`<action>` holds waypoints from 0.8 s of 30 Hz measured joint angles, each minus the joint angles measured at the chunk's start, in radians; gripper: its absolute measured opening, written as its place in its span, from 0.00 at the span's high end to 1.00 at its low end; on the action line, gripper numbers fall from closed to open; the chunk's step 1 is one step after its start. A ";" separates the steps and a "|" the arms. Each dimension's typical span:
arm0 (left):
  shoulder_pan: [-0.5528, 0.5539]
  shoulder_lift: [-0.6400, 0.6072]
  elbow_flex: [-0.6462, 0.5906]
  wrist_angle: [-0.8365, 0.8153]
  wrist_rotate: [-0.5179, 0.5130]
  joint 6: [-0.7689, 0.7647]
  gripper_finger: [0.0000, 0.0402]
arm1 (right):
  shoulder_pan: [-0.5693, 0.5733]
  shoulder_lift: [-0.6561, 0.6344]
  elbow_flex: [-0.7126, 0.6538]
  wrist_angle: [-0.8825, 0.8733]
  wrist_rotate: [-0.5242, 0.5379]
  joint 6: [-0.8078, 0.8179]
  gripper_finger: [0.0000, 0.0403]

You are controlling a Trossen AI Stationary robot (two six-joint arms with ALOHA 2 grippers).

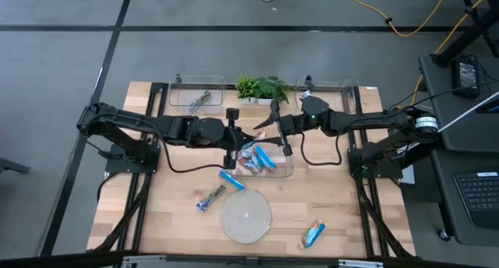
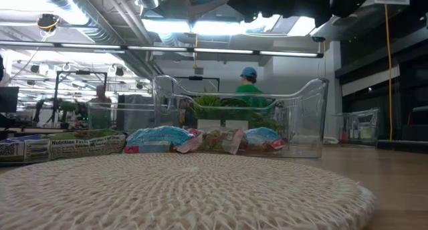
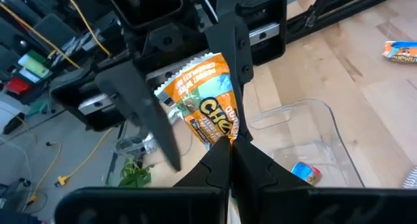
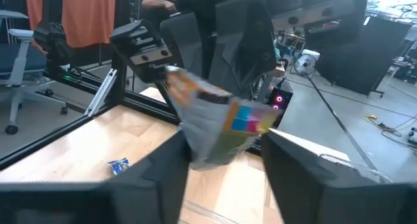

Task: Pick and place Granola Bars by type
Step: Put the left orange granola bar into the right transparent bin

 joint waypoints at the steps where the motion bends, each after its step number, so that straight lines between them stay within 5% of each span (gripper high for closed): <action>1: 0.002 0.000 0.000 -0.005 -0.002 -0.005 1.00 | 0.000 0.000 0.000 -0.001 -0.002 0.000 0.56; 12: 0.023 0.000 0.000 -0.018 0.001 -0.065 0.97 | -0.001 0.000 0.000 -0.014 -0.025 -0.001 0.91; 20: 0.019 -0.002 0.000 -0.062 -0.005 -0.071 0.83 | 0.000 0.000 0.000 -0.024 -0.024 0.000 0.91; 24: -0.004 -0.015 0.008 -0.145 -0.100 -0.070 0.73 | -0.005 -0.002 0.000 -0.042 -0.016 -0.001 0.93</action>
